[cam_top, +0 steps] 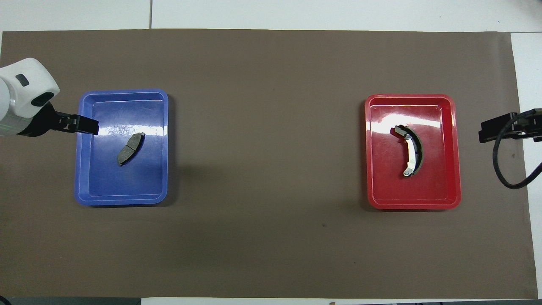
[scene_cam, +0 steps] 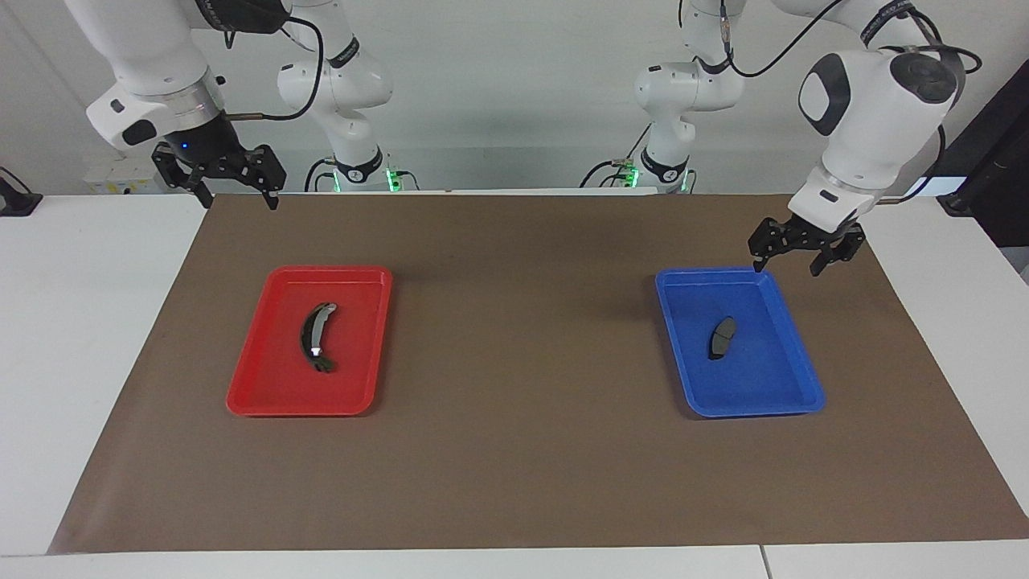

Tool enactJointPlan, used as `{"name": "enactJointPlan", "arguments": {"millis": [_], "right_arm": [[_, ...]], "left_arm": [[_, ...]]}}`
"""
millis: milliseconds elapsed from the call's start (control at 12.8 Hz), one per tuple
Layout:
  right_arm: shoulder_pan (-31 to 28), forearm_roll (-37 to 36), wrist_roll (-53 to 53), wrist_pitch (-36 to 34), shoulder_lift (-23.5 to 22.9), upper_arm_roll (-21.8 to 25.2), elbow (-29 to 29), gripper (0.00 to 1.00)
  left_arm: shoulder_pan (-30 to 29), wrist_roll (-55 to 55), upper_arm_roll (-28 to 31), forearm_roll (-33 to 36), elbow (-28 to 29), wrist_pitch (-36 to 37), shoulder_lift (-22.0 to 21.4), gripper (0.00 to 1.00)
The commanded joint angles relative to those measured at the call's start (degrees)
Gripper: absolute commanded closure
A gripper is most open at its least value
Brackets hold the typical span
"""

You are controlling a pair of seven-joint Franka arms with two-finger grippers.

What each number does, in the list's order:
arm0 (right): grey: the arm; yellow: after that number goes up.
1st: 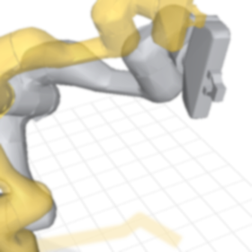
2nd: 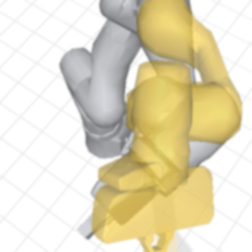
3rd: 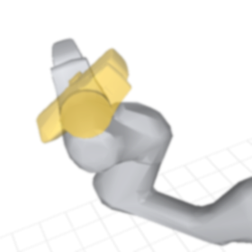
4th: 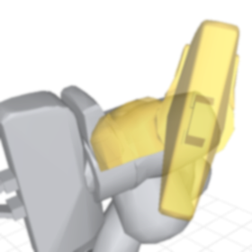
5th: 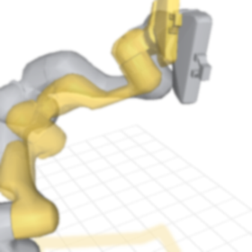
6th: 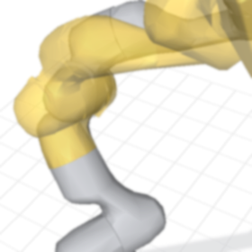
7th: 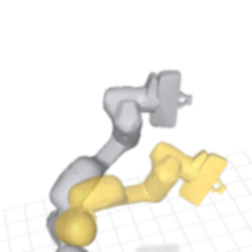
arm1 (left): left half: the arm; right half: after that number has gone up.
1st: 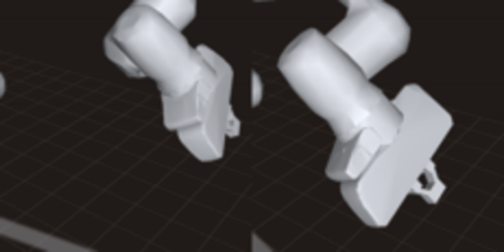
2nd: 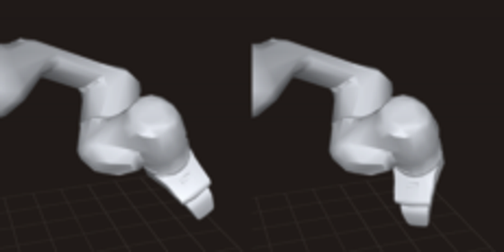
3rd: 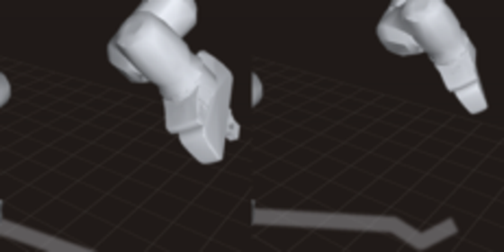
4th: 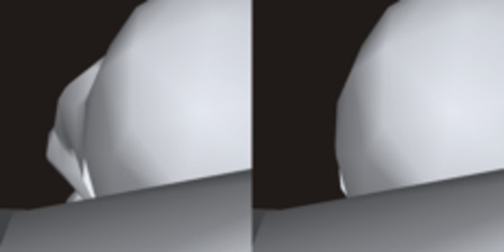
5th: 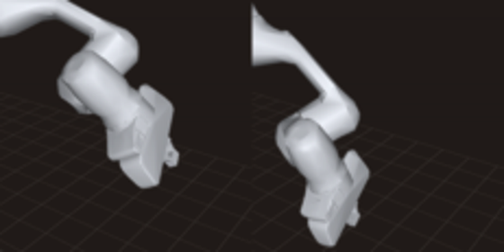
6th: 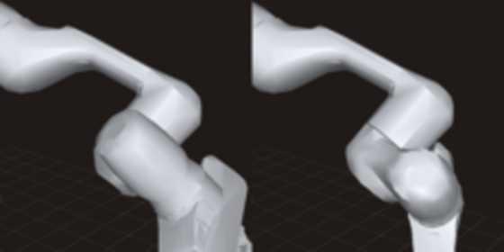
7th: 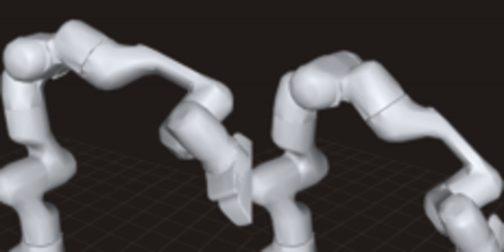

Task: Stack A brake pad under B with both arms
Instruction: 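Reach the left gripper into the blue tray and grasp the dark pad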

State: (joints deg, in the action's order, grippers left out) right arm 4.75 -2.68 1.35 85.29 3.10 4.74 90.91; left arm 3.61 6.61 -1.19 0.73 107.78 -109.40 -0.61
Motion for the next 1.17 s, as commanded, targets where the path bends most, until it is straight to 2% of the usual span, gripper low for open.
{"name": "enactJointPlan", "arguments": {"millis": [0, 233, 389, 700, 1089], "right_arm": [[-0.8, 0.7, -0.7, -0.5, -0.2, -0.2, -0.3, 0.0], [-0.8, 0.7, -0.6, -0.5, -0.2, -0.2, -0.3, 0.0], [-0.8, 0.7, -0.7, -0.6, -0.2, -0.2, -0.3, 0.0], [-0.8, 0.7, -0.7, -0.5, -0.2, -0.2, -0.3, 0.0], [-0.8, 0.7, -0.7, -0.5, -0.2, -0.2, -0.3, 0.0]], "left_arm": [[1.5, -0.6, 0.3, -0.4, 5.0, -5.4, -0.2, 0.02], [2.5, -0.6, 0.4, -0.4, 10.4, -13.4, 1.4, 0.02], [2.2, -0.6, 0.4, -0.4, 11.4, -16.6, 3.9, 0.02], [1.8, 0.4, 0.5, -0.4, 12.2, -19.7, 6.1, 0.02], [0.5, 9.2, 0.4, -0.4, 14.5, -22.2, 7.5, 0.02]]}}
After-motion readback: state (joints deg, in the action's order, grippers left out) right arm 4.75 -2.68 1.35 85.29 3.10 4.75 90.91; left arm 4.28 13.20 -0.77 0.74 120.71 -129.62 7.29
